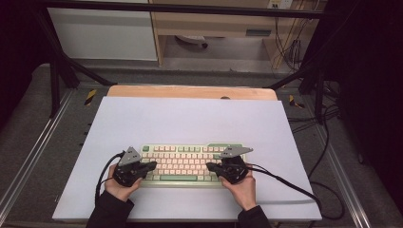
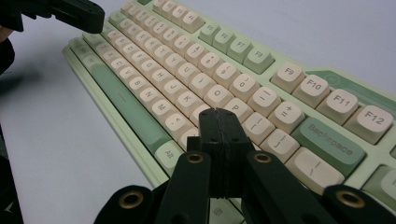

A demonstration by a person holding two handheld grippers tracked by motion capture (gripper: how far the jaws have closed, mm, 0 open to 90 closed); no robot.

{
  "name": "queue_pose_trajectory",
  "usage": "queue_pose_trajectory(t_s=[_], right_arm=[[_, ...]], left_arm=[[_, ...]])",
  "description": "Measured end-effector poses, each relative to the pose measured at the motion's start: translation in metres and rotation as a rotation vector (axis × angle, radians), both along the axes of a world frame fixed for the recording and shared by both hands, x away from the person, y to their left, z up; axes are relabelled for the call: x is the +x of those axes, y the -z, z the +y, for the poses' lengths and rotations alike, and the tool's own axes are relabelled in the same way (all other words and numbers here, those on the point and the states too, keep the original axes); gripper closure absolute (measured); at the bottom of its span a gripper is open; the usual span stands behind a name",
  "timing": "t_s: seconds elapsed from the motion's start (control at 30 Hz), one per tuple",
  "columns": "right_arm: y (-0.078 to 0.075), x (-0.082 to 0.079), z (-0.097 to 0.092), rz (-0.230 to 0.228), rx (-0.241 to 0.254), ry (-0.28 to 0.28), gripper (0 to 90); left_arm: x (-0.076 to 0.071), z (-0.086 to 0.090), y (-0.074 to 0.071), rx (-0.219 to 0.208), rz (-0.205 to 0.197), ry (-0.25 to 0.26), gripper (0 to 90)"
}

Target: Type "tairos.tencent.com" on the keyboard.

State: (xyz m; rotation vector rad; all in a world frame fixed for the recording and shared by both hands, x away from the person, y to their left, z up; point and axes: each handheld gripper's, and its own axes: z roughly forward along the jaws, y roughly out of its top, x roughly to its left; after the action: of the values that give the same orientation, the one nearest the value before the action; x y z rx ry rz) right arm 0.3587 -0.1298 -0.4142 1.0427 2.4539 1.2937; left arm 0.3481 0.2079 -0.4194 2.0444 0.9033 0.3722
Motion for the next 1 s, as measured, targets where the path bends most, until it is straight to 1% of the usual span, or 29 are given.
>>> queue_pose_trajectory(t_s=[0.27, 0.5, 0.77, 1.0], right_arm=[[0.001, -0.002, -0.006, 0.0, 0.005, 0.004, 89.9], [0.002, -0.002, -0.007, 0.003, 0.008, 0.005, 89.3], [0.003, -0.001, -0.007, 0.008, 0.009, 0.006, 90.0], [0.004, -0.001, -0.007, 0.016, 0.006, 0.005, 90.0]], left_arm=[[0.001, -0.016, 0.002, 0.01, 0.005, 0.028, 89.9], [0.002, -0.027, 0.005, 0.021, 0.01, 0.046, 89.9], [0.002, -0.032, 0.01, 0.036, 0.021, 0.059, 89.9], [0.002, -0.034, 0.012, 0.038, 0.024, 0.069, 89.9]])
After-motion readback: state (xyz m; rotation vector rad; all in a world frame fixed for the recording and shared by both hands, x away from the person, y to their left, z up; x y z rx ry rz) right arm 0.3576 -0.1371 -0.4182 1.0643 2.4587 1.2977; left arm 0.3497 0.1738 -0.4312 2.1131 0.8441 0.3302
